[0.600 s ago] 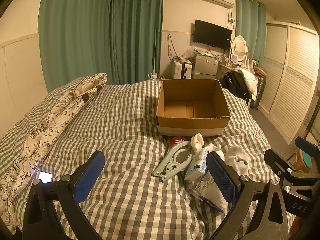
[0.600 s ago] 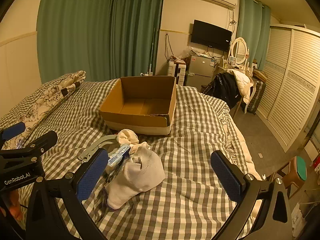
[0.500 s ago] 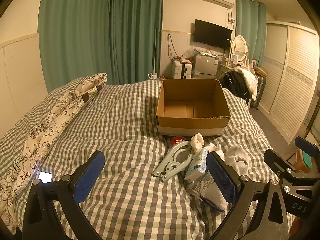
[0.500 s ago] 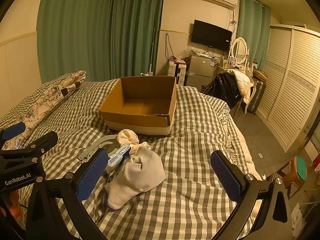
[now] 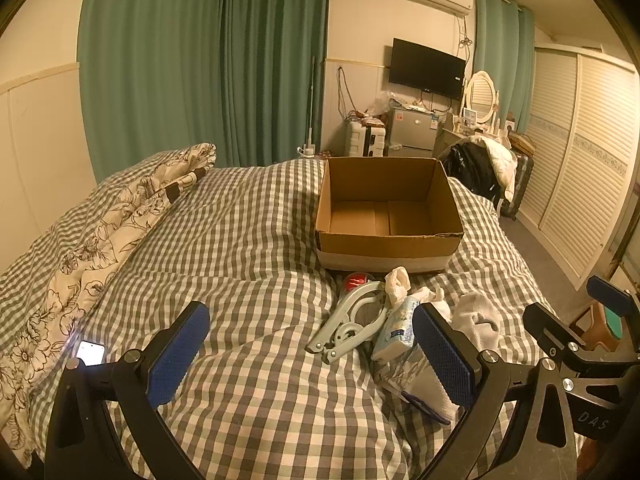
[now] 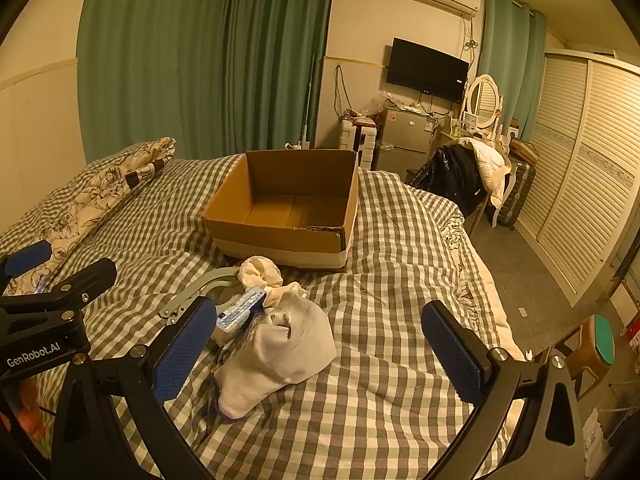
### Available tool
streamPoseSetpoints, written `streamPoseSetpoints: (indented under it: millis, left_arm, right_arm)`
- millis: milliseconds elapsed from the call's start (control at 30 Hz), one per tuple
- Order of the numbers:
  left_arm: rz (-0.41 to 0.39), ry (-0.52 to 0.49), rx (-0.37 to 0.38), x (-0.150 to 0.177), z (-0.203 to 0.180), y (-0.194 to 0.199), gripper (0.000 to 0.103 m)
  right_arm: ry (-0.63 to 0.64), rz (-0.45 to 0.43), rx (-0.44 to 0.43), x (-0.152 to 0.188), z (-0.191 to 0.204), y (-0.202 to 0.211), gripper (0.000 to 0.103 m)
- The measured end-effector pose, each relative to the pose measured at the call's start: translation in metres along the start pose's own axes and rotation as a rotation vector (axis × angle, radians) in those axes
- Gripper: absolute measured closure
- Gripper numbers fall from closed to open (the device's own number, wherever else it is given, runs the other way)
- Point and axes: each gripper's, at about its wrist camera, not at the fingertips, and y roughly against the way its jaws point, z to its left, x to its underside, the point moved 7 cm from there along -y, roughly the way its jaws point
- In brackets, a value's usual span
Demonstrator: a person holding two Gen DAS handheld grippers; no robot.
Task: Organize objects
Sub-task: 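Move both tools toward the pile of items in front of the cardboard box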
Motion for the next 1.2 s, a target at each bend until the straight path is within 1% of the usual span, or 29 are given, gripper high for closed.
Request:
streamPoseSetpoints:
  millis: [367,800,1033,1200]
  left_arm:
    - [0.013,0.011,0.0,0.001,0.005,-0.003,0.0]
    - [0.017,-0.006,0.001,0.003,0.005,-0.004,0.0]
    - [0.034,-0.005,0.004,0.008,0.007,-0.012,0.0]
    - [0.058,-0.003,-0.001,0.014,0.012,-0.023,0.0]
  right_arm:
    - [0.011,0.002,-0.005,0.0,0.006,0.0,0.0]
    - [0.016,0.011,-0.009,0.004,0.007,-0.002,0.0]
    - [0.024,0.036,-0.009,0.009,0.011,-0.012,0.0]
    - [0.038,0.084,-0.011,0.017,0.017,-0.034,0.0]
